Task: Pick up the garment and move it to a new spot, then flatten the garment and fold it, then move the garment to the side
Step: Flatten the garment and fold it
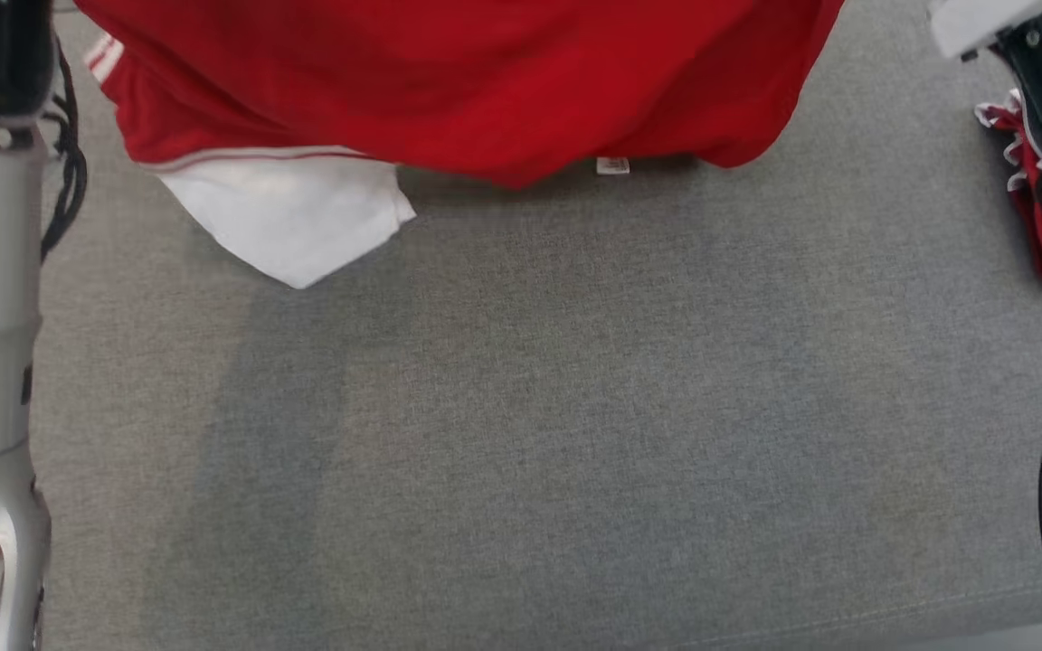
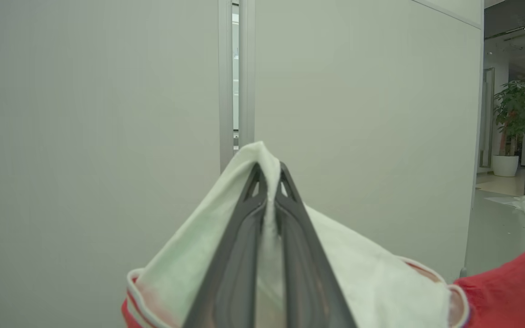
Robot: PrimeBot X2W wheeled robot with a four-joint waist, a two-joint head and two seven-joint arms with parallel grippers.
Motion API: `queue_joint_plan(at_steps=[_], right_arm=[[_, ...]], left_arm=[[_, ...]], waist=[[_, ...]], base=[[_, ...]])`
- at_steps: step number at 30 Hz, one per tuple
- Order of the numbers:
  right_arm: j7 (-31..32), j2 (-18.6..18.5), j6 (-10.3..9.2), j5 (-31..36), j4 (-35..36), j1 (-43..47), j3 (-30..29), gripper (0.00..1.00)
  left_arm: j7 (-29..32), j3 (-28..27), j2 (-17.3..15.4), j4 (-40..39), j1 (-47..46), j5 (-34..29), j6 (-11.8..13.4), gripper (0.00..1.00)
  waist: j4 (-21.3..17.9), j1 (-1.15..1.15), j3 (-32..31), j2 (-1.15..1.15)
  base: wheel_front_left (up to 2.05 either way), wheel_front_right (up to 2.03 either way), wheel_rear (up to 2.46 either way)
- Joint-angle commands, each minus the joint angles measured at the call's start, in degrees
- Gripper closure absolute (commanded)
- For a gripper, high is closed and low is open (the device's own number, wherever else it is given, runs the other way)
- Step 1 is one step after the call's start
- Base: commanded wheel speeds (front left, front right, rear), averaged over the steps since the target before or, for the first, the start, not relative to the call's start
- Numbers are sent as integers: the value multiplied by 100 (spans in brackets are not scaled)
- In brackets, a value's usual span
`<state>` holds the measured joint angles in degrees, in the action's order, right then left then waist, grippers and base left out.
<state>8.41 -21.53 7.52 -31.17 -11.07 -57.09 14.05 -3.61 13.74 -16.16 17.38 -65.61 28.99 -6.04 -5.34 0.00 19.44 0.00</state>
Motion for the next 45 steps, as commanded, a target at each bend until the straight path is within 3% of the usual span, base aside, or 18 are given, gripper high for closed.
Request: queue_joint_plan(at_steps=[1, 7, 11, 16, 20, 24, 30, 38, 45], right_arm=[[-107, 200, -7, 91, -148, -217, -76, 100], [-1051, 889, -9, 789, -842, -1101, -752, 100], [-1838, 1157, -9, 1371, -968, -1551, -1216, 100], [-2228, 1125, -9, 2074, -899, -1684, -1390, 100], [-2256, 1001, -9, 2295, -1194, -1249, -1068, 100], [-2167, 845, -9, 2145, -1365, -665, -565, 100], [-1661, 379, -10, 1574, -964, 533, 74, 100], [-582, -89, -10, 944, -245, 2392, 15, 100], [-55, -72, -10, 906, -214, 3434, -216, 100]], left_arm=[[-48, -26, -13, 7, -339, -54, 33, 100], [-479, -144, -237, 43, -1355, -340, 37, 100], [-916, -232, -258, -74, -1700, -459, 54, 100], [-1120, -229, -149, -266, -1409, -403, -28, 100], [-1162, -138, -85, -360, -811, -279, -101, 100], [-1159, -125, 26, -576, 157, 0, -135, 100], [-1156, -277, 124, -1206, 1935, 504, -149, 100], [-1158, -387, 217, -1763, 4365, 1030, -152, 100], [-1117, -170, 385, -1472, 5666, 1573, -152, 100]], waist=[[-310, 0, 1000, 0], [-500, 0, 1576, 0], [-484, 0, 1681, 0], [-342, 0, 1659, 0], [-236, 0, 1555, 0], [-115, 0, 1312, 0], [42, 0, 727, 0], [227, 0, -161, 0], [318, 0, -547, 0]], base=[[0, 0, 0], [0, 0, 0], [0, 0, 0], [0, 0, 0], [0, 0, 0], [0, 0, 0], [0, 0, 0], [0, 0, 0], [0, 0, 0]])
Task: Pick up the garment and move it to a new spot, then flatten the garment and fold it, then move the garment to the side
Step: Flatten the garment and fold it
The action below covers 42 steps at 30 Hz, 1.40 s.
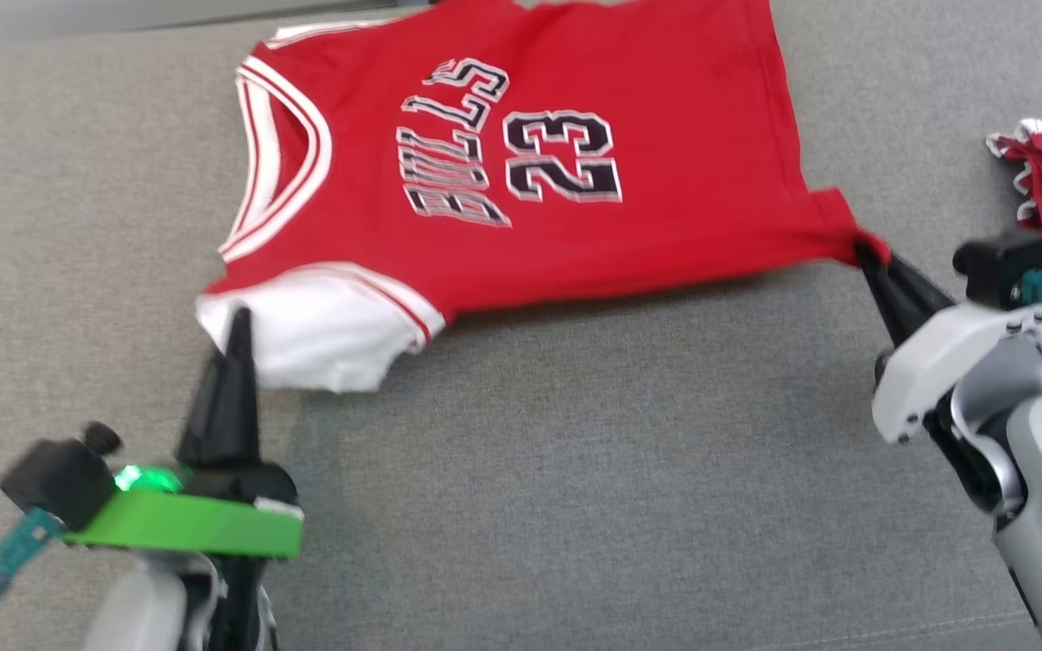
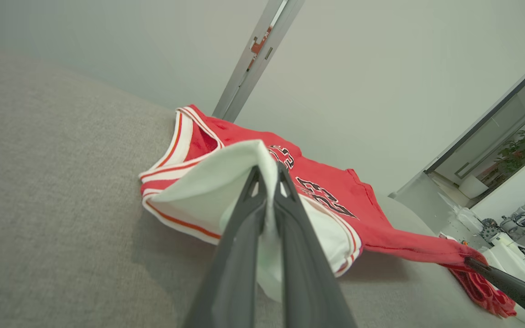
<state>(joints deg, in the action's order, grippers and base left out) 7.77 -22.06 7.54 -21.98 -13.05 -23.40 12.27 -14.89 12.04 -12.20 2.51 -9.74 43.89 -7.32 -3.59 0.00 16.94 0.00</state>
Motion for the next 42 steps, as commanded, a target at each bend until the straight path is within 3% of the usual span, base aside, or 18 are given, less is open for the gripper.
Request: queue_joint_plan(at_steps=[1, 14, 28, 35, 42], right_arm=[[107, -50, -13, 23, -55, 196, -54, 100], [308, 136, -13, 3, -134, 1386, -627, 100], [1101, 294, -13, 72, 211, 2269, -1020, 100], [1702, 412, -13, 47, 613, 2739, -1214, 100], [1500, 522, -12, 39, 916, 2481, -1253, 100]], left_arm=[[64, 117, -20, 87, 192, 143, -24, 100], [866, 805, -398, 737, 1030, 1172, -21, 100], [2093, 1133, -992, 240, 1741, 2237, -21, 100], [2109, 1055, -1041, -84, 1788, 2373, -13, 100], [1935, 923, -880, -486, 1476, 2671, -18, 100]], waist=[[175, 0, -355, 0], [485, 0, -845, 0], [489, 0, -981, 0], [487, 0, -958, 0], [404, 0, -923, 0]], base=[[0, 0, 0], [0, 0, 0], [0, 0, 0], [0, 0, 0], [0, 0, 0]])
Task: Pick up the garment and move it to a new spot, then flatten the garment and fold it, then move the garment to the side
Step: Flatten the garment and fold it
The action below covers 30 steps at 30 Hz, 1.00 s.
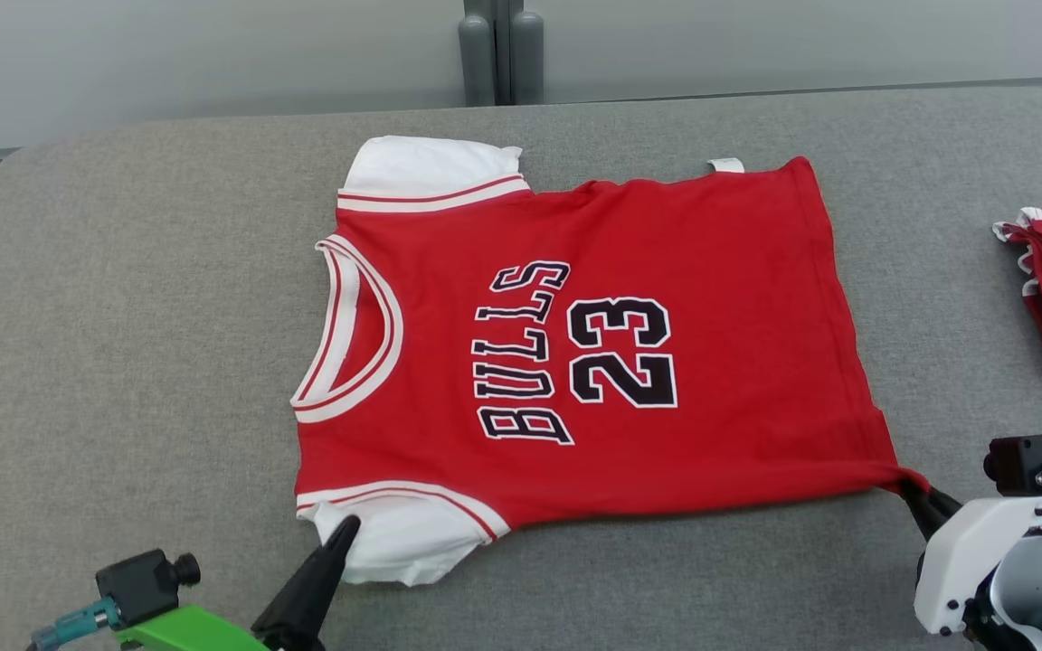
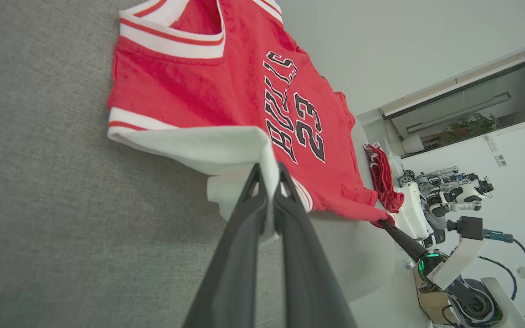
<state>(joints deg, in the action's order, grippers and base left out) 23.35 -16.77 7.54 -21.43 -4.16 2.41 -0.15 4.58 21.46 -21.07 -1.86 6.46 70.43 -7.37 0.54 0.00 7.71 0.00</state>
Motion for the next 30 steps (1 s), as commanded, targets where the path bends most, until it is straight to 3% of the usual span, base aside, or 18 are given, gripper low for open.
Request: queue_joint_plan(at_steps=[1, 7, 18, 30], right_arm=[[-99, 6, -12, -44, 27, -140, -3, 100], [-286, -3, -12, -198, -43, -490, 81, 100], [-670, 137, -12, -395, -643, -1598, 443, 100], [-1332, 352, -11, -340, -1343, -2332, 364, 100]], left_arm=[[-68, -36, 40, -75, -202, 10, -14, 100], [-248, -22, 286, 180, -851, -114, -15, 100], [-766, 29, 803, 1716, -2318, -612, 5, 100], [-1344, 140, 1038, 2795, -3183, -877, -17, 100]], waist=[[-11, 0, -5, 0], [-20, 0, -34, 0], [-197, 0, 183, 0], [-190, 0, 527, 0]], base=[[0, 0, 0], [0, 0, 0], [0, 0, 0], [0, 0, 0]])
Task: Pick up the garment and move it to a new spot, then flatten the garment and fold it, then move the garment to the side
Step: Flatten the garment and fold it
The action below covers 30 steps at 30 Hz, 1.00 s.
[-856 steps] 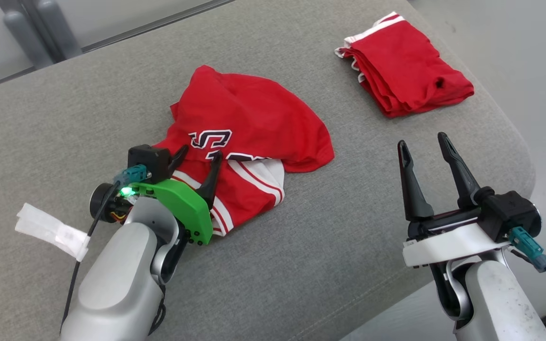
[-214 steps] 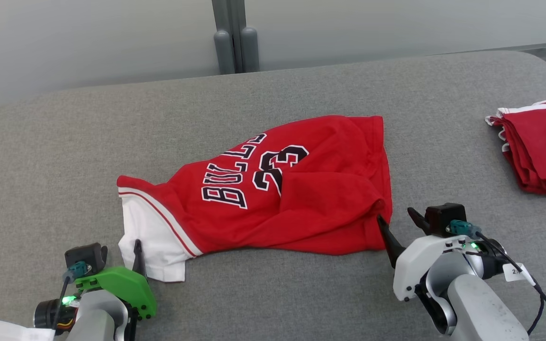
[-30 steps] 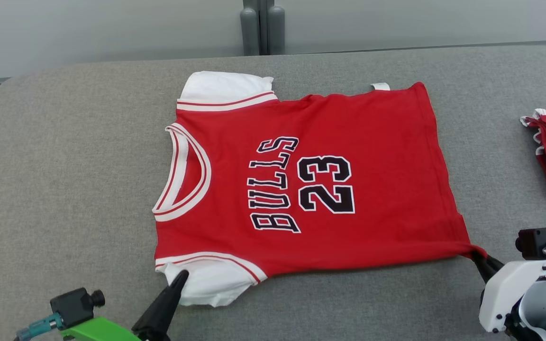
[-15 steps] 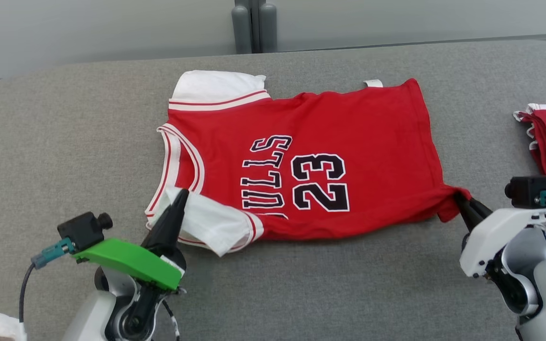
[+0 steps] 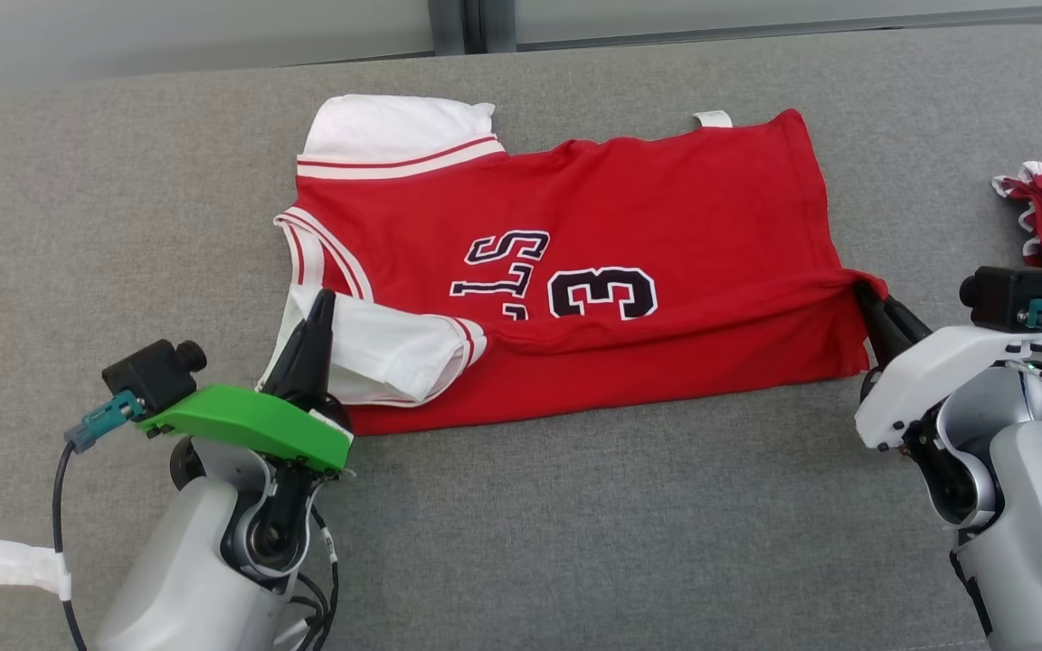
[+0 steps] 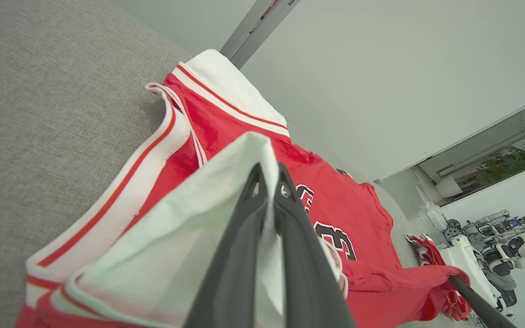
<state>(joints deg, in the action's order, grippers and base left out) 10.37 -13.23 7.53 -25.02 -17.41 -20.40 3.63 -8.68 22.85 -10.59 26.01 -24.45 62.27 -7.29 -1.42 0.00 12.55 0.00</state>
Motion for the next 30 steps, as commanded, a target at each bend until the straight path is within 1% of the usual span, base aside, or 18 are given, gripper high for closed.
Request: queue_joint_plan(at_steps=[1, 15, 16, 17, 18, 19, 20, 26, 30], right_arm=[[-81, 9, -10, 36, -84, -94, -31, 100], [-345, 148, -10, 225, -698, -420, -104, 100], [-344, 153, -11, 239, -728, -436, -105, 95], [-360, 160, -11, 262, -758, -460, -103, 58], [-353, 169, -11, 272, -787, -477, -83, 0], [-364, 177, -10, 277, -816, -490, -64, 0], [-380, 181, -11, 282, -835, -493, -53, 0], [-525, 104, -11, 228, -810, -421, 25, 0], [-605, 26, -10, 205, -653, -187, -75, 0]], left_arm=[[-52, 15, -4, 70, -150, -53, -26, 100], [-228, 355, -46, 429, -701, 120, -29, 100], [-248, 376, -56, 449, -722, 128, -29, 100], [-258, 401, -64, 472, -748, 145, -30, 100], [-264, 428, -69, 491, -765, 153, -30, 100], [-289, 465, -83, 526, -790, 130, -30, 62], [-312, 477, -93, 569, -805, 110, -30, 0], [-553, 449, -124, 847, -835, -116, -30, 0], [-651, 267, -182, 826, -605, -517, -29, 0]], waist=[[8, 0, 63, 0], [-28, 0, 296, 0], [-34, 0, 305, 0], [-40, 0, 314, 0], [-44, 0, 317, 0], [-47, 0, 317, 0], [-47, 0, 316, 0], [-12, 0, 228, 0], [43, 0, 125, 0]], base=[[0, 0, 0], [0, 0, 0], [0, 0, 0], [0, 0, 0], [0, 0, 0], [0, 0, 0], [0, 0, 0], [0, 0, 0], [0, 0, 0]])
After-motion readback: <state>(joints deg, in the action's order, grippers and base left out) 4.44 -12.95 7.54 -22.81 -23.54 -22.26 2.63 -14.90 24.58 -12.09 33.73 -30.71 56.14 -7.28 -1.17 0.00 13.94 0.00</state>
